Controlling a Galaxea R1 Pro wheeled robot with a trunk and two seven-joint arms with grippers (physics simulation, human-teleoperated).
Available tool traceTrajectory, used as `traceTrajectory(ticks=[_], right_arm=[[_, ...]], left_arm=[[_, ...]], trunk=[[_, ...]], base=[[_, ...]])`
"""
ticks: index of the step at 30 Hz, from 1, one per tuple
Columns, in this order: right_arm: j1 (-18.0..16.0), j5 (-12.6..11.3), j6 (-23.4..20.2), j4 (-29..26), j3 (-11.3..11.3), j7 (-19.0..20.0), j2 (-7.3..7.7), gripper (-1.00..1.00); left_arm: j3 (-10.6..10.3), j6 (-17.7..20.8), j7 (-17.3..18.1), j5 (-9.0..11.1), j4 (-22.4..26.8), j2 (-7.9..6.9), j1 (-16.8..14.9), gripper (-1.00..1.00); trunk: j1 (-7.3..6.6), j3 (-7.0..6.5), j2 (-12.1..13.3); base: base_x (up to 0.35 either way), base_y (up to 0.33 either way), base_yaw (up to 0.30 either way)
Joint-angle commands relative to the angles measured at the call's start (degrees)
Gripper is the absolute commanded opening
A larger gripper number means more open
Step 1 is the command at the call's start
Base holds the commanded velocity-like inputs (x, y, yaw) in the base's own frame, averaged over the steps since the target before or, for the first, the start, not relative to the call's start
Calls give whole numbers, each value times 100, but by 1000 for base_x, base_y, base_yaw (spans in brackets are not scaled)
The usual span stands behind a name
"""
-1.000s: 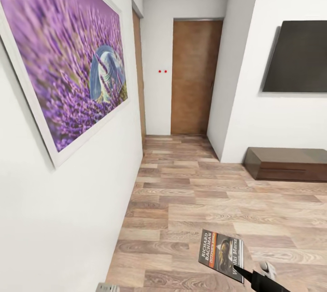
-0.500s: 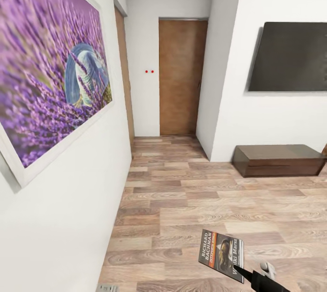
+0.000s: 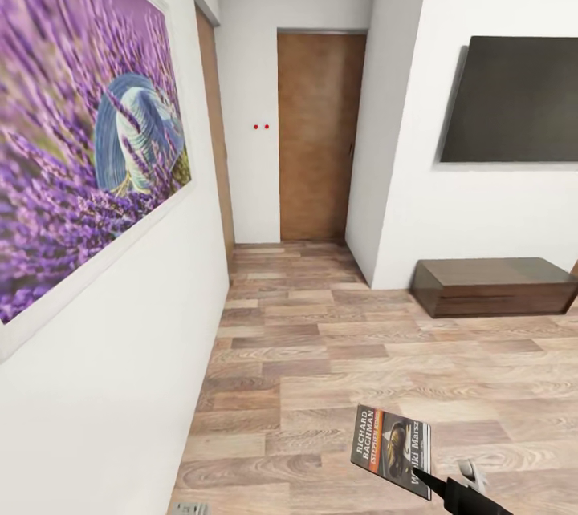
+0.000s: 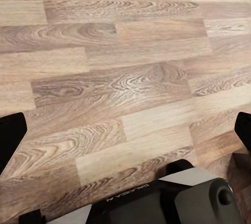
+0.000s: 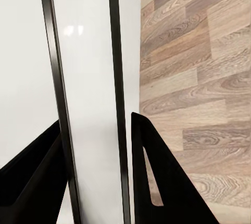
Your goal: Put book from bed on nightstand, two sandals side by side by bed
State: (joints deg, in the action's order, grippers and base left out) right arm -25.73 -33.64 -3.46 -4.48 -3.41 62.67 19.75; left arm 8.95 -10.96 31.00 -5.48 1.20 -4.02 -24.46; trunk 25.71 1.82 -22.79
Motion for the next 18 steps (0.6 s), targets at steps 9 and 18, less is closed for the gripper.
traceTrajectory(ticks=[9, 18], right_arm=[[-9, -55, -38, 0, -25, 17, 2, -100], [-9, -55, -40, 0, -23, 17, 2, -100]], left_arm=[[45, -29, 11, -58, -6, 0, -6, 100], [45, -30, 11, -58, -6, 3, -6, 100]], trunk=[[7, 13, -12], [7, 13, -12]], base=[[328, 0, -44], [329, 0, -250]])
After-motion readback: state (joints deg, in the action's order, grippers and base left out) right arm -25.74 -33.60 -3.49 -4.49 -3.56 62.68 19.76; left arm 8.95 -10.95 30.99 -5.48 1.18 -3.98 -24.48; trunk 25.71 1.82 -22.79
